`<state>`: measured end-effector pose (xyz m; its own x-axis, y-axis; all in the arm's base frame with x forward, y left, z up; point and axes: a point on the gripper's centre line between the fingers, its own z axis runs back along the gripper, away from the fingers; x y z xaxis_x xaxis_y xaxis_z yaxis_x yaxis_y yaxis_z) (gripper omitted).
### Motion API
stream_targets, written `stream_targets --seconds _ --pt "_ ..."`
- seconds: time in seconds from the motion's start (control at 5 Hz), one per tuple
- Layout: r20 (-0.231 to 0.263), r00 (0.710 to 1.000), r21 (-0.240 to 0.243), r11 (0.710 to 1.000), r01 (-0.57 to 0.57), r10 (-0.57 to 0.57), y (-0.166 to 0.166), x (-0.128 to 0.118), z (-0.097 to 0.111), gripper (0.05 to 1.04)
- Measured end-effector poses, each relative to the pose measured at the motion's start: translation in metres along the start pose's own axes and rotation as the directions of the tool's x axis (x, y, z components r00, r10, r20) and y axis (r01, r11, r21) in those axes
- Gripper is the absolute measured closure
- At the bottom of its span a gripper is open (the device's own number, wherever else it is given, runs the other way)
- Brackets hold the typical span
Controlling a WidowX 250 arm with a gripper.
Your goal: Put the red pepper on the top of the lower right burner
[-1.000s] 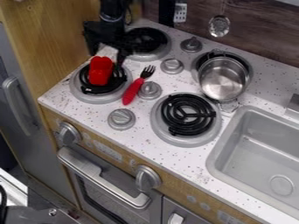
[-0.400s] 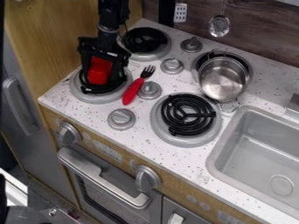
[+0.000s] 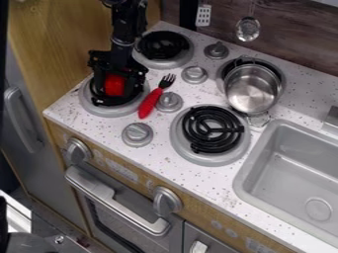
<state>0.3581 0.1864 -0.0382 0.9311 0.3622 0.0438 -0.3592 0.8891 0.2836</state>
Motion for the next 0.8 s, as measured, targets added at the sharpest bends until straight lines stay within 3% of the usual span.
stream_targets --seconds 0.2,0.4,0.6,0.8 --pt "0.066 0.997 -0.018 0.999 0.05 -0.048 -0.011 -0.005 0.012 0.311" --pt "0.188 0.975 -0.035 0.991 0.127 -0.118 -0.032 -0.012 0.056 0.311" --pt "0.231 0.953 -0.04 0.977 0.208 -0.194 -0.054 -0.042 0.082 0.311" --pt "0.186 0.951 -0.047 0.964 0.26 -0.248 -0.071 -0.071 0.076 0.312"
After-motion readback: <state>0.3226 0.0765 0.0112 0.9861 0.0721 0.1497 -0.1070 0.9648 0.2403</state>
